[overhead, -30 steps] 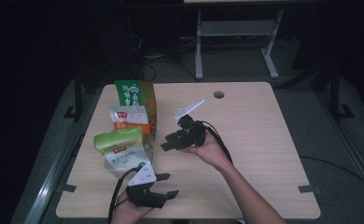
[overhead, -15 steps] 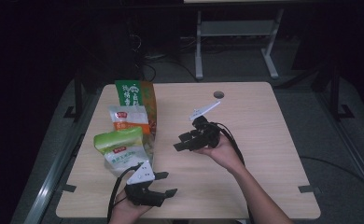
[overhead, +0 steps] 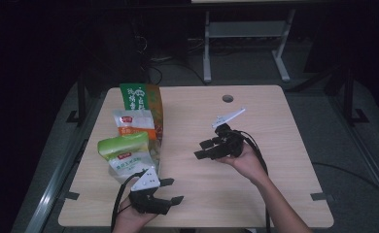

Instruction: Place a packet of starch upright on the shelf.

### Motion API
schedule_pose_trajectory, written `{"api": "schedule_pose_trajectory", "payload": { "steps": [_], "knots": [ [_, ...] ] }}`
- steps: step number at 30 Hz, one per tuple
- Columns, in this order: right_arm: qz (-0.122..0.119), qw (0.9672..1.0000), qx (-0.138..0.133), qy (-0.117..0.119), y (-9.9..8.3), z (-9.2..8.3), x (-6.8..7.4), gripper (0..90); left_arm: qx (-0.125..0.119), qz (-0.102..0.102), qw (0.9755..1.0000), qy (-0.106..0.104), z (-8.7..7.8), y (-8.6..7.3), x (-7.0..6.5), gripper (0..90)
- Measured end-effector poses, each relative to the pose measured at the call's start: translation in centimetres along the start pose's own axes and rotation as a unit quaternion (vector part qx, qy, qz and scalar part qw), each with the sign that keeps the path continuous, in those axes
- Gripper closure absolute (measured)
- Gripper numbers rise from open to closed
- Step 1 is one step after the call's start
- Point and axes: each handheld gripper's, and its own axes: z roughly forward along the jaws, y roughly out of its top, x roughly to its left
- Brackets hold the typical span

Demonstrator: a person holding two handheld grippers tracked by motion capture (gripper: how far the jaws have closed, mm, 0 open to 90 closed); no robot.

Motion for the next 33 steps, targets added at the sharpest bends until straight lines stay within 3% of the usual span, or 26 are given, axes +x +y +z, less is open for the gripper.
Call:
{"api": "schedule_pose_trajectory", "payload": {
  "steps": [33],
  "knots": [
    [0.053, 0.9975, -0.023, -0.042, -6.9, -5.1, -1.6, 43.6, -0.005, -0.006, 1.0, 0.002, -0.1, -0.1, 0.1, 32.6]
  ]
}}
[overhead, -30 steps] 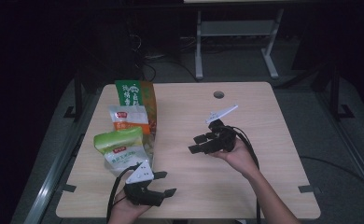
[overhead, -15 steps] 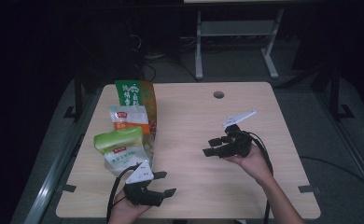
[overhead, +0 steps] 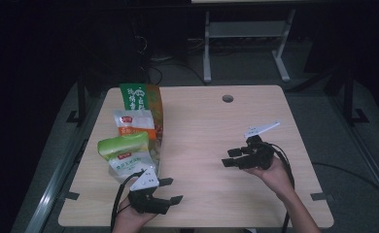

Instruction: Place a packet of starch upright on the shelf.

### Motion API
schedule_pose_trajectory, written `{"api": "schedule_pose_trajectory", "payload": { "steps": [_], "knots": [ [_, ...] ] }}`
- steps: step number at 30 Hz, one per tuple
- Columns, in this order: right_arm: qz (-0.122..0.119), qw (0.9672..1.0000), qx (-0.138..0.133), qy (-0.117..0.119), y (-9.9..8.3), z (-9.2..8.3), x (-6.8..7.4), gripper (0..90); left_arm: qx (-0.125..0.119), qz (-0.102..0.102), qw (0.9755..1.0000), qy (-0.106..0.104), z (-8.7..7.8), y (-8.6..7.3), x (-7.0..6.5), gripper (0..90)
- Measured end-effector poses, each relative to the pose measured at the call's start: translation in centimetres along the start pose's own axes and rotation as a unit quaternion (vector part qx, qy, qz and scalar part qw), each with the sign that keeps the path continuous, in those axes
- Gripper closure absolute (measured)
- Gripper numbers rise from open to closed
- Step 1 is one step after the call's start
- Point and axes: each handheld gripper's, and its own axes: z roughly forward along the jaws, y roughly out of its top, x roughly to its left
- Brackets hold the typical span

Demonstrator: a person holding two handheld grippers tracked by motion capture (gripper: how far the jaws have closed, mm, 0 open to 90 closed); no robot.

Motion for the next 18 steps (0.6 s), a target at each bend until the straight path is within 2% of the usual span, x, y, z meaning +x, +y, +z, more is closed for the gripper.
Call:
{"api": "schedule_pose_trajectory", "payload": {
  "steps": [9, 11, 13, 18],
  "knots": [
    [0.014, 0.9998, -0.009, -0.009, -2.1, -1.4, -0.6, 42.9, -0.001, 0.001, 1.0, 0.0, 0.0, 0.0, 0.0, 32.6],
    [0.024, 0.9996, -0.013, -0.011, -3.0, -1.8, -0.8, 42.7, 0.003, 0.01, 0.9999, 0.001, -0.1, 0.1, 0.1, 32.6],
    [0.032, 0.9993, -0.015, -0.011, -3.5, -2.1, -0.8, 42.5, 0.003, 0.002, 1.0, 0.001, 0.0, 0.0, 0.0, 32.6],
    [0.04, 0.999, -0.015, -0.016, -4.8, -2.6, -1.0, 41.6, 0.005, 0.004, 1.0, 0.001, 0.0, 0.0, 0.0, 32.6]
  ]
}}
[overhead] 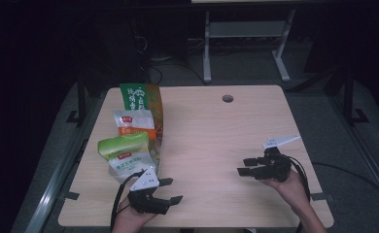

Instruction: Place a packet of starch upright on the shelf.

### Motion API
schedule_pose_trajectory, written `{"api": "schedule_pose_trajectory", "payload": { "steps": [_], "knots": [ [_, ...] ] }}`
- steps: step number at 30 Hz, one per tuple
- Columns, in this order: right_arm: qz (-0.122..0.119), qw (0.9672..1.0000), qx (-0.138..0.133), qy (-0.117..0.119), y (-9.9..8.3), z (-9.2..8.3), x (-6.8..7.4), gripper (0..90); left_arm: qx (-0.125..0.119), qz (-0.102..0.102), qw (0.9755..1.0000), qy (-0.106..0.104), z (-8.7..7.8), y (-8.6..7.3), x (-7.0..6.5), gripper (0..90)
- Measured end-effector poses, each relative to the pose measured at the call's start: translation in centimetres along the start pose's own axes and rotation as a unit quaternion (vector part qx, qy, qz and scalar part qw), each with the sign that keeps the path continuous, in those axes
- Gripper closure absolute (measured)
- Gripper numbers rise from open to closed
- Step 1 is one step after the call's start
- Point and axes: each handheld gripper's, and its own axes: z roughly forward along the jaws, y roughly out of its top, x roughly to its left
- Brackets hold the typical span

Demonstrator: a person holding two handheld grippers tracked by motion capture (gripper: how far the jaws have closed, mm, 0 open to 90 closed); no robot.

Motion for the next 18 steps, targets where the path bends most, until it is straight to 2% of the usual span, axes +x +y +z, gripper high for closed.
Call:
{"api": "schedule_pose_trajectory", "payload": {
  "steps": [5, 13, 16, 17, 18],
  "knots": [
    [0.008, 0.9999, -0.007, -0.008, -1.8, -1.0, -0.2, 41.0, 0.002, 0.002, 1.0, 0.0, 0.1, 0.0, -0.1, 32.5],
    [0.009, 0.9995, -0.004, -0.03, -3.4, -1.7, 0.4, 38.7, 0.006, 0.004, 1.0, -0.002, 0.3, 0.0, -0.3, 32.5],
    [0.01, 0.9992, -0.014, -0.037, -4.2, -1.9, 0.7, 37.2, 0.006, 0.004, 1.0, -0.002, 0.3, 0.0, -0.3, 32.4],
    [0.012, 0.9984, -0.031, -0.046, -4.9, -1.9, 1.0, 36.7, 0.005, 0.003, 1.0, -0.002, 0.3, 0.0, -0.2, 32.3],
    [0.012, 0.9984, -0.031, -0.046, -4.9, -1.9, 1.0, 36.7, 0.005, 0.003, 1.0, -0.002, 0.3, 0.0, -0.2, 32.3]
  ]
}}
